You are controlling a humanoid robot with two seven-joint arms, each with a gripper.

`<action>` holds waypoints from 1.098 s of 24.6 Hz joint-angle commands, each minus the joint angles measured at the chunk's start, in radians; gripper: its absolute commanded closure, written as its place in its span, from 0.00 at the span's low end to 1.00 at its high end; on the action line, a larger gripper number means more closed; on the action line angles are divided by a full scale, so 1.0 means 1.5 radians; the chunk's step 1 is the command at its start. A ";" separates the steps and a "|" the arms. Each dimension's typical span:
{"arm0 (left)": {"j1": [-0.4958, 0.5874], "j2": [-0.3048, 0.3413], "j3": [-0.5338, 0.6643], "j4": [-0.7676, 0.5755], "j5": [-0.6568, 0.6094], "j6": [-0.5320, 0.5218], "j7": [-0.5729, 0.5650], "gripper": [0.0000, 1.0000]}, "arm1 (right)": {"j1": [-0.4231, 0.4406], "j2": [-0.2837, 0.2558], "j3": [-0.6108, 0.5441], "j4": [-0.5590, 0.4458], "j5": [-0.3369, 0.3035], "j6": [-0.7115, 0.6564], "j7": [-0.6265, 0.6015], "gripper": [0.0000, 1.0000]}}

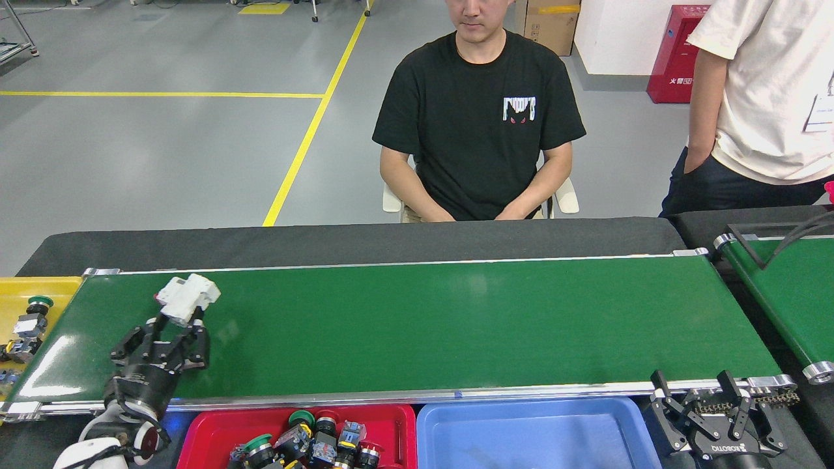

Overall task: Pick switch part from conveyor to tray
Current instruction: 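Grasp and lift the white switch block with the left gripper, then lower the white switch block into the blue tray and open the gripper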

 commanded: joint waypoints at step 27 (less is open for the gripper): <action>0.170 -0.185 -0.054 -0.305 -0.165 0.156 -0.097 0.00 | -0.005 -0.008 -0.031 -0.011 -0.003 0.005 -0.001 0.00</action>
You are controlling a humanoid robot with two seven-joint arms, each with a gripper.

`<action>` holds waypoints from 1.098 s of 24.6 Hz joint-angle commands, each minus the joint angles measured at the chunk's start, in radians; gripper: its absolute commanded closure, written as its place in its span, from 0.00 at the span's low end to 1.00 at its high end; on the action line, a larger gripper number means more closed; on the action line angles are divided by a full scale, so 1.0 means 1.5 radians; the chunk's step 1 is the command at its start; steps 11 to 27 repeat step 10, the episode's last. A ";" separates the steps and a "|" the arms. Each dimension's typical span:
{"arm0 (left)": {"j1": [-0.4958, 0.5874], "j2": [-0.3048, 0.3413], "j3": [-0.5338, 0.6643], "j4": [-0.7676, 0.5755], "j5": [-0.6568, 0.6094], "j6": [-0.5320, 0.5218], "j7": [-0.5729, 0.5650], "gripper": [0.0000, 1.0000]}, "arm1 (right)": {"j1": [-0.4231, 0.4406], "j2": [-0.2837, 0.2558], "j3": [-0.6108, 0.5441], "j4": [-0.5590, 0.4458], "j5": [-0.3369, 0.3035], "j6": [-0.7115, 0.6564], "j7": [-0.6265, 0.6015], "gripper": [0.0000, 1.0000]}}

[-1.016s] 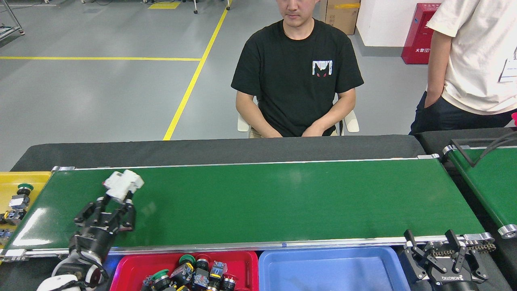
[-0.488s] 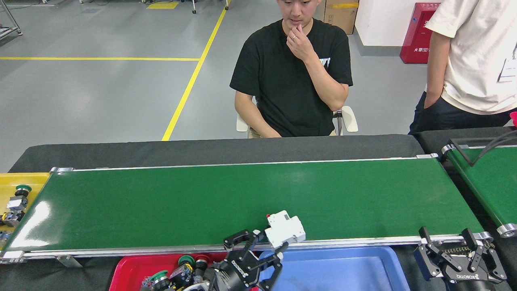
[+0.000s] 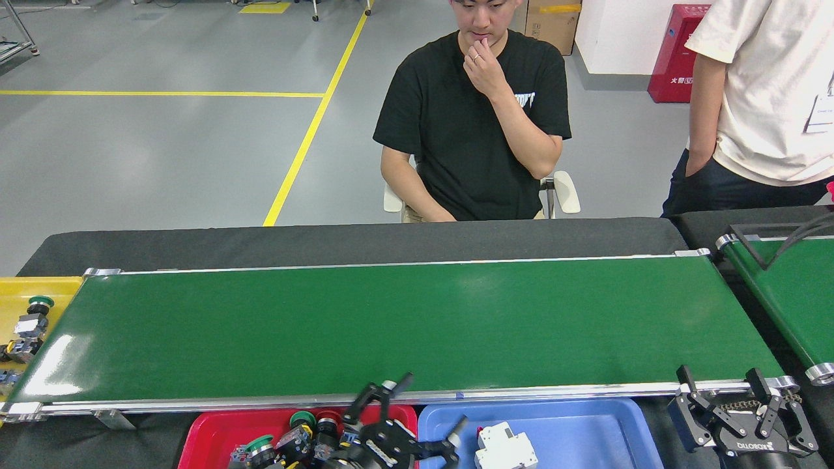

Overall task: Pick switch part from conveyor to tray
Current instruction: 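Lower the white switch block into the blue tray and open the gripper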

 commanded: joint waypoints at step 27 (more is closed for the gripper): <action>0.092 0.043 0.405 0.006 0.091 -0.109 0.007 0.00 | 0.011 0.031 0.007 -0.012 -0.001 -0.005 0.019 0.00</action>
